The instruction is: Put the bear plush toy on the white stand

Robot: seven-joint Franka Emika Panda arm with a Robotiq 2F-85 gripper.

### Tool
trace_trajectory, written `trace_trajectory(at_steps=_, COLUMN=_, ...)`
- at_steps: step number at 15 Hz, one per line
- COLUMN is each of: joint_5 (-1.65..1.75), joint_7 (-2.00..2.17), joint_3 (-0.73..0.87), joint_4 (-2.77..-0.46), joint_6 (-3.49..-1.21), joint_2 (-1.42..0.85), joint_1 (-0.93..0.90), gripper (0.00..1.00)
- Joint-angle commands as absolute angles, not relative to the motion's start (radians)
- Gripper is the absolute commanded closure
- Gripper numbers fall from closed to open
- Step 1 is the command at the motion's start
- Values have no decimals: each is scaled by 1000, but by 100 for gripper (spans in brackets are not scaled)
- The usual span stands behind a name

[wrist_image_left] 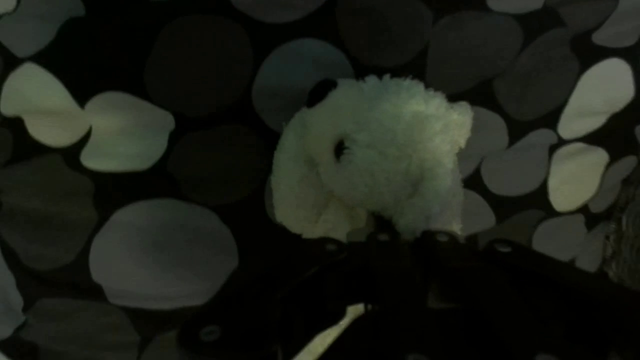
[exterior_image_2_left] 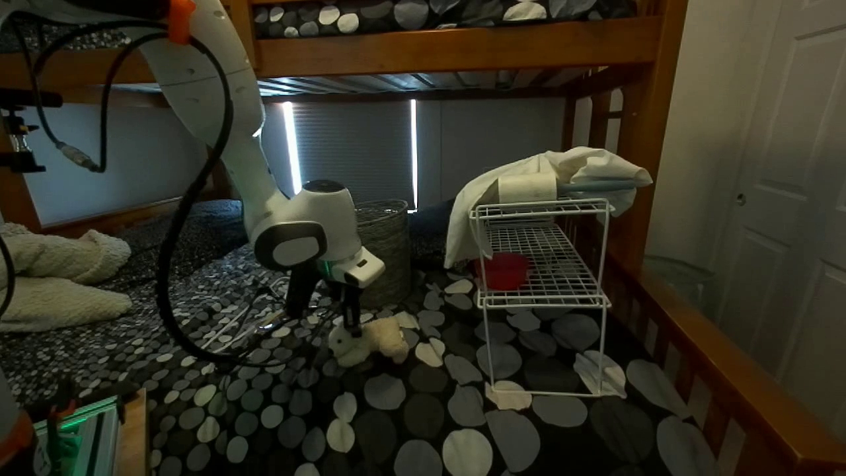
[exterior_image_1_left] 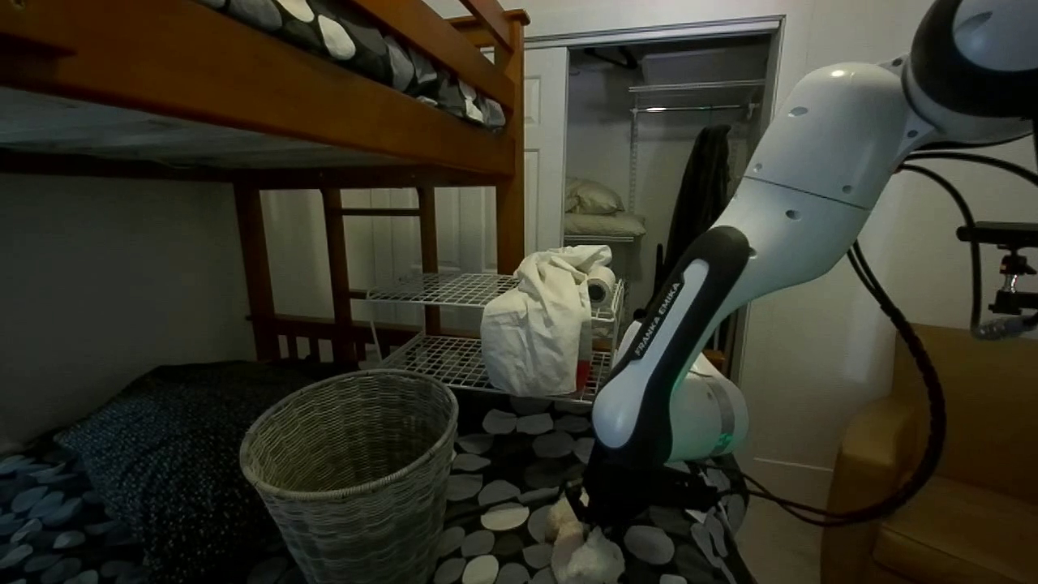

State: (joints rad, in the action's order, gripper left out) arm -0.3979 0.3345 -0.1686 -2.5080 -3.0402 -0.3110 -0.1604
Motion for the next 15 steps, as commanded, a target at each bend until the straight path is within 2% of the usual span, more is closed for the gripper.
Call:
trace_trajectory(at_steps=1, joint_5=-243, joint_7=373, joint_3=-51, joint_4=-2648, joint_6=-3071, joint_2=-68, joint_1=-262, gripper=98)
trace_trajectory(at_steps=4, joint_5=-68, joint_7=416, joint_3=27, joint_4=-2664, joint_6=-3022, joint_2=90, joint_1=-299, gripper=97)
trace_trajectory(at_steps=5, joint_5=-165, joint_7=364, joint_3=-21, joint_4=-2602, joint_6=-3061, joint_2=-44, joint_1=-270, gripper=98)
trace_trajectory(at_steps=6, joint_5=-150, joint_7=374, joint_3=-14, joint_4=-2607, joint_6=-3052, joint_2=-6, joint_1=-273, gripper=92)
trace_trajectory(at_steps=7, joint_5=-152, joint_7=373, joint_3=-15, joint_4=-2607, joint_6=-3050, joint_2=3, joint_1=-273, gripper=92)
trace_trajectory(at_steps=8, joint_5=-152, joint_7=373, joint_3=-15, joint_4=-2607, joint_6=-3050, joint_2=-4, joint_1=-273, gripper=98)
trace_trajectory(at_steps=10, joint_5=-297, joint_7=253, joint_3=-88, joint_4=-2582, joint_6=-3154, joint_2=-63, joint_1=-313, gripper=98)
trace_trajectory(at_steps=12, joint_5=-217, joint_7=268, joint_3=-147, joint_4=-2537, joint_6=-3224, joint_2=-66, joint_1=-286, gripper=98)
trace_trajectory(at_steps=15, joint_5=-139, joint_7=236, joint_3=-123, joint_4=-2496, joint_6=-3242, joint_2=-5, joint_1=-351, gripper=98)
